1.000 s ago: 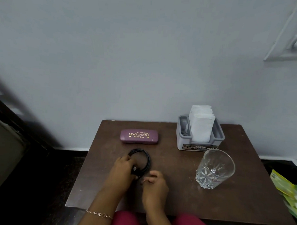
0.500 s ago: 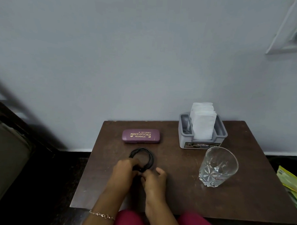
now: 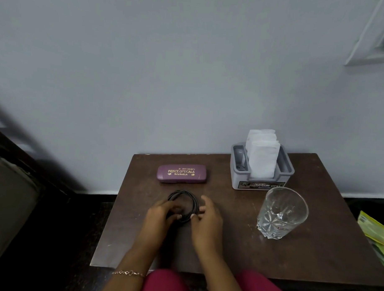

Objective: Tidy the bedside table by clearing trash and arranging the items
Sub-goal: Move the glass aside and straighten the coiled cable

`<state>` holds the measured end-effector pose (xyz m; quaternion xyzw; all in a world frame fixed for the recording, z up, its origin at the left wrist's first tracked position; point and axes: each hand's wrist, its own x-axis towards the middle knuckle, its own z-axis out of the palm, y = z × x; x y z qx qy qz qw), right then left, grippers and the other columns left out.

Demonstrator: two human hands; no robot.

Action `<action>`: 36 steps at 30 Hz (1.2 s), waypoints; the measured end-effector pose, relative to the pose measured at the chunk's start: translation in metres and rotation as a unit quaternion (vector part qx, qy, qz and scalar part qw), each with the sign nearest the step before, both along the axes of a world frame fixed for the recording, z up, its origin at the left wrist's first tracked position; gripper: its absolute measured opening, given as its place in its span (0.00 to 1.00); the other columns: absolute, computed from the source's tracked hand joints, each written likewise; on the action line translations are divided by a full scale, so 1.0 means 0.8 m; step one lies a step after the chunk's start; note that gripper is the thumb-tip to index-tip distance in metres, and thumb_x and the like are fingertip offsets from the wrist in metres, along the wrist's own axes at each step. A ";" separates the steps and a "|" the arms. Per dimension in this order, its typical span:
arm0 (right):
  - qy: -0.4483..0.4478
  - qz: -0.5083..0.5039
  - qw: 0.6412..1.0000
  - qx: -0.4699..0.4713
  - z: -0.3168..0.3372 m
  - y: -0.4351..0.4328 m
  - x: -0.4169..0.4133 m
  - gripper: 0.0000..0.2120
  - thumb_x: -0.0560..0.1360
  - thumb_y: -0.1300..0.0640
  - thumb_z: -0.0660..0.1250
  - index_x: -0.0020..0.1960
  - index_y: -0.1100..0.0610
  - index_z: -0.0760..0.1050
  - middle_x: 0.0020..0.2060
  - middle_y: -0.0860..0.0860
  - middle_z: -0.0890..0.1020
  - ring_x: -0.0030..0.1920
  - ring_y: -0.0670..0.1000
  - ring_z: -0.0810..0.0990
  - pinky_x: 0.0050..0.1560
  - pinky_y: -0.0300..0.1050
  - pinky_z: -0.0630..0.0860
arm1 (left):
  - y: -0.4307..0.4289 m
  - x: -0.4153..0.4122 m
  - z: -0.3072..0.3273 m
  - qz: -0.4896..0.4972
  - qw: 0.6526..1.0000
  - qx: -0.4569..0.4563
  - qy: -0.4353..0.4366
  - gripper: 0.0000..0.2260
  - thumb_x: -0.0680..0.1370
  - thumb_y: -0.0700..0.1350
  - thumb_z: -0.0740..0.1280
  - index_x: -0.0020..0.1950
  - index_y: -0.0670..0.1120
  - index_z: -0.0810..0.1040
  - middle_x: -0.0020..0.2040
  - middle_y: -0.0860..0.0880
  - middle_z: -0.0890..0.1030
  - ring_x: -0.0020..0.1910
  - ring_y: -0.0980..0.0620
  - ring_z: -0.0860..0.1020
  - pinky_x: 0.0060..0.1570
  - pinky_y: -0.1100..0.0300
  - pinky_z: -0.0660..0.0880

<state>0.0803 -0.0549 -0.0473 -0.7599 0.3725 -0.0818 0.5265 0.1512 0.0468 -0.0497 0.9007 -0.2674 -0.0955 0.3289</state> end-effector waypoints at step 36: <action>-0.026 -0.019 0.999 -0.014 -0.018 -0.013 -0.002 0.20 0.74 0.71 0.62 0.64 0.60 0.73 0.58 0.55 0.75 0.35 0.35 0.70 0.36 0.17 0.65 | 0.041 0.001 -0.032 0.080 0.986 -0.121 0.087 0.26 0.77 0.42 0.65 0.72 0.55 0.61 0.69 0.55 0.68 0.73 0.56 0.59 0.71 0.62 0.49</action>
